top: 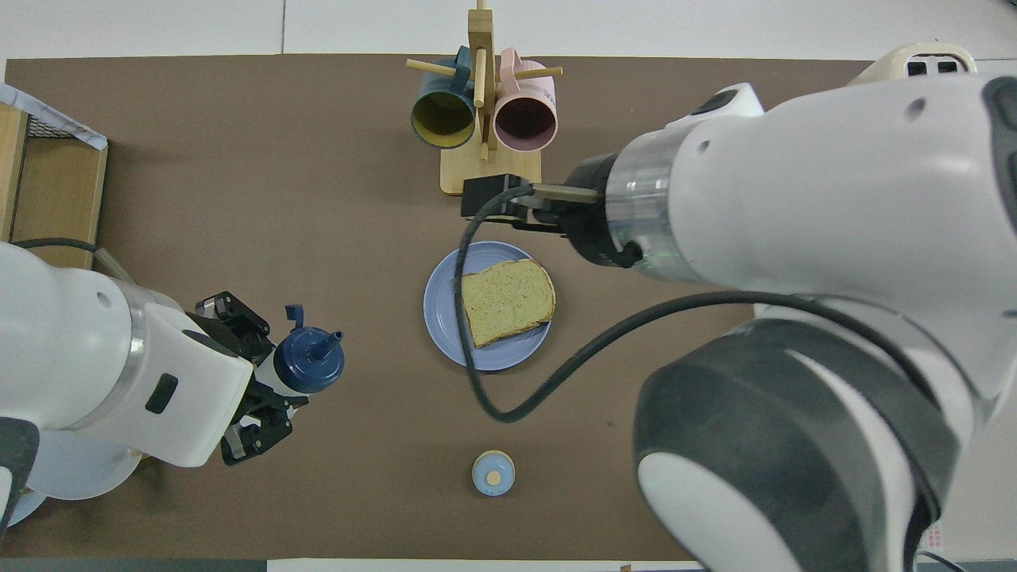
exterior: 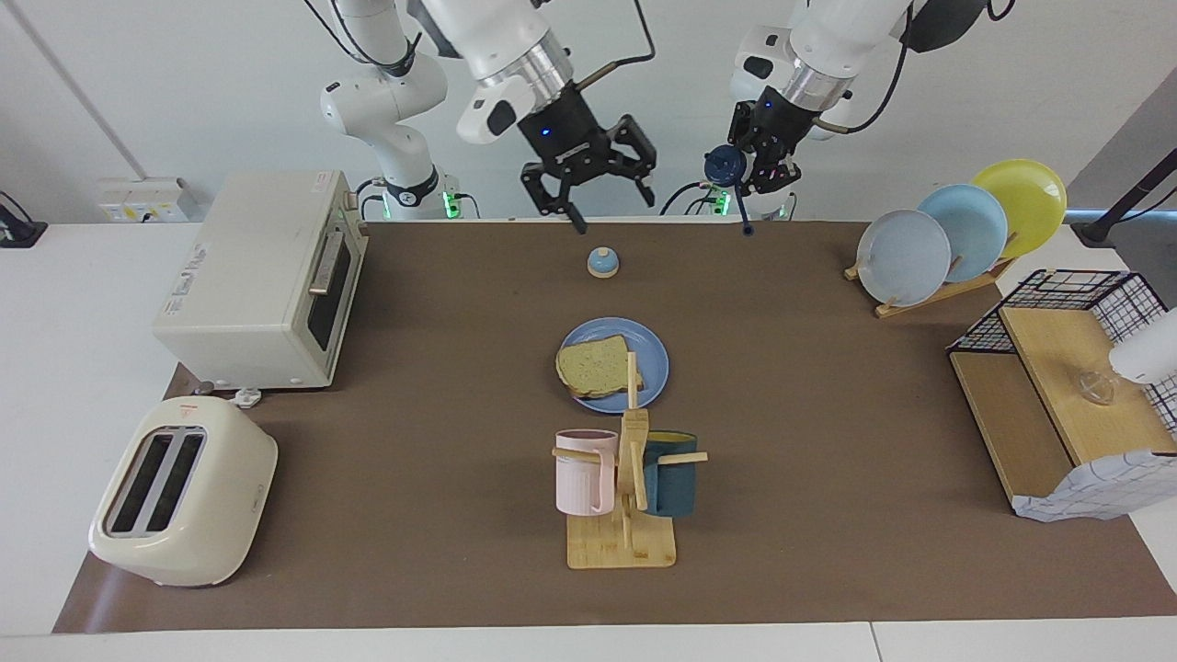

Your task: Put bread on plate and add seasoning

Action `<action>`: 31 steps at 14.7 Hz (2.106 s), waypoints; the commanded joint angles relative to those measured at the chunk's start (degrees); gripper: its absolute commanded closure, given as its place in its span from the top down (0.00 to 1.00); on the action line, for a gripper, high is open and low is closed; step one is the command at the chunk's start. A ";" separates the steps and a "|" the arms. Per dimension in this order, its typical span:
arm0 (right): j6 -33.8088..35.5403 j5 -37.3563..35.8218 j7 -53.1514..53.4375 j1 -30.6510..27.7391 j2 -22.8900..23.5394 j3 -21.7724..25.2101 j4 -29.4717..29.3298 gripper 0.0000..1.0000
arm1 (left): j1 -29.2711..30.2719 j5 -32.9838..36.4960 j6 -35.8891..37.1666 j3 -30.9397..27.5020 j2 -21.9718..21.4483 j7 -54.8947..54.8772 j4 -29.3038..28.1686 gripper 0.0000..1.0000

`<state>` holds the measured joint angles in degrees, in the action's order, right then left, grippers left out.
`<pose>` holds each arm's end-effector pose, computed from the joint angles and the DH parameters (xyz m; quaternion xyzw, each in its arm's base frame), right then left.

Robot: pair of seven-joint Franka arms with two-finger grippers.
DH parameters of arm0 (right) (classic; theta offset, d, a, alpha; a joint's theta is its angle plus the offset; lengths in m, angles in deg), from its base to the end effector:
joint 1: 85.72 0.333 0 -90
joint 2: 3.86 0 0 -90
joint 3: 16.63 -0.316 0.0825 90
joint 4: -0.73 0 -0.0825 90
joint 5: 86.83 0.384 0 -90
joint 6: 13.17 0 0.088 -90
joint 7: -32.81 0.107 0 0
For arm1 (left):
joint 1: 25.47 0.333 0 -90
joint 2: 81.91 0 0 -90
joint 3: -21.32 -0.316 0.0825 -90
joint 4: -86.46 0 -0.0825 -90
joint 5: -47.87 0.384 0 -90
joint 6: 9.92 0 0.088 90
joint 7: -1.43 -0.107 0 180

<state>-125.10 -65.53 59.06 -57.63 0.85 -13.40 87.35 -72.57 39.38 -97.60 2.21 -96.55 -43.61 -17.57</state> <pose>0.5464 0.2815 0.6500 -0.9668 0.0485 -0.0815 0.2372 0.4185 -0.2182 0.6318 0.7938 -0.5968 -0.0048 0.1171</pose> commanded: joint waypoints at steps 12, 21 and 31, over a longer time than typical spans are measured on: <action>25.97 -23.84 -16.41 -21.42 -1.54 0.19 -1.27 1.00 | -0.89 18.33 -1.62 11.36 9.17 10.75 4.71 0.00; 24.92 -25.00 -20.80 -24.23 -1.63 -1.48 -0.13 1.00 | -4.22 22.47 -1.88 11.55 18.83 15.67 9.19 0.00; 27.38 -24.56 -20.89 -25.72 -3.37 -2.01 1.96 1.00 | -10.46 35.64 1.72 11.55 29.04 20.78 11.75 0.00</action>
<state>-98.30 -89.99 39.46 -81.17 -0.84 -14.14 87.44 -80.83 71.59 -98.90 14.41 -69.60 -23.76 -7.92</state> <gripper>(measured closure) 0.000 0.648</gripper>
